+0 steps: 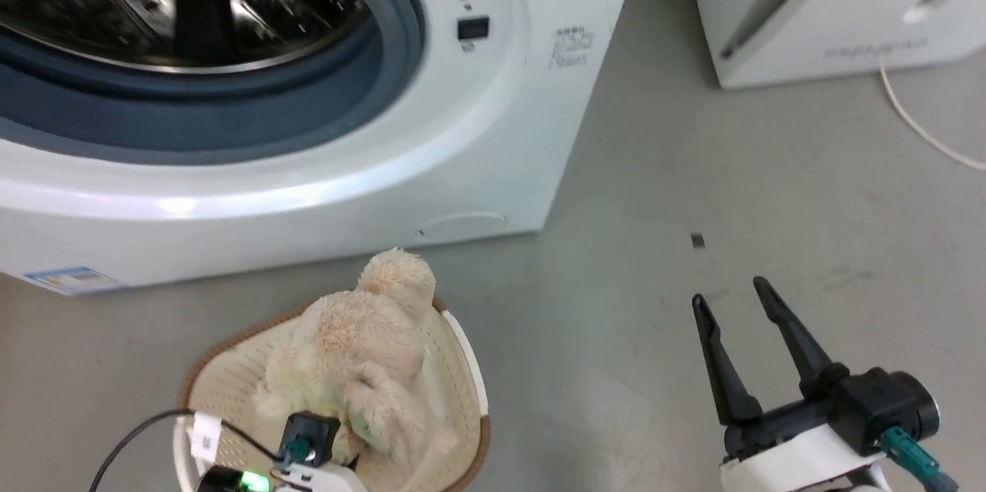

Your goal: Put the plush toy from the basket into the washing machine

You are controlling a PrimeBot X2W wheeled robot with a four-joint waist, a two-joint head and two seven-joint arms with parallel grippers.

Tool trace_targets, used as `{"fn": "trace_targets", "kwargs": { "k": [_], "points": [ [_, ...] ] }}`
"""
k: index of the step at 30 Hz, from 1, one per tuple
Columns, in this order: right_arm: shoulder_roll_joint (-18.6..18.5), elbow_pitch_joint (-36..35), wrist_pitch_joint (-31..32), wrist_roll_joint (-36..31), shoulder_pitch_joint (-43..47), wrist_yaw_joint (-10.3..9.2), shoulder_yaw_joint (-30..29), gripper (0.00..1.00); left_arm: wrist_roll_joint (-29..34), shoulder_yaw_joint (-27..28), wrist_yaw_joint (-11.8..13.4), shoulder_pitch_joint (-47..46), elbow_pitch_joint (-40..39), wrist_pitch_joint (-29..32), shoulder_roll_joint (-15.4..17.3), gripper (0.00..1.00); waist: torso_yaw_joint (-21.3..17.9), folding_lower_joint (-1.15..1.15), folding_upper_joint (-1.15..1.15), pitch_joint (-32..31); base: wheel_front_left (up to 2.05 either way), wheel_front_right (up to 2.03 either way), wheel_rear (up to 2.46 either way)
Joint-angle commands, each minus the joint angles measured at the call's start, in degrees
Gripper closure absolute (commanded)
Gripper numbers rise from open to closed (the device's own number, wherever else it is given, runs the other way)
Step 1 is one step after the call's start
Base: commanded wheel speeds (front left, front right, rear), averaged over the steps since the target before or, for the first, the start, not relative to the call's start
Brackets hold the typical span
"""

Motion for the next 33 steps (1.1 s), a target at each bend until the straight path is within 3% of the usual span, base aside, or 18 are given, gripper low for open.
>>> {"fn": "trace_targets", "kwargs": {
  "k": [1,19,28,33],
  "points": [
    [-0.01,0.32,-0.26,-0.56,0.69,-0.05,-0.08,0.00,-0.01,0.54,0.56,1.44,-1.72,-0.31,0.25,1.00,2.03,0.01,0.00,-3.75,0.00,0.00,0.00],
    [-0.01,2.15,-0.26,-0.18,5.41,-0.05,0.42,0.00,5.34,5.62,4.60,15.85,-28.26,-0.32,1.79,1.00,6.65,0.01,0.00,-14.75,0.00,0.00,0.00],
    [-0.01,0.84,-0.26,0.71,5.85,-0.05,-0.34,0.00,7.13,8.16,5.01,17.83,-39.08,-0.32,2.44,1.00,6.66,0.01,0.00,-15.74,0.00,0.00,0.00],
    [-0.01,-1.19,-0.26,0.33,4.87,-0.05,-0.62,0.00,6.82,10.86,3.89,15.41,-45.37,-0.32,3.86,1.00,5.15,0.01,0.00,-12.42,0.00,0.00,0.00]
  ]
}}
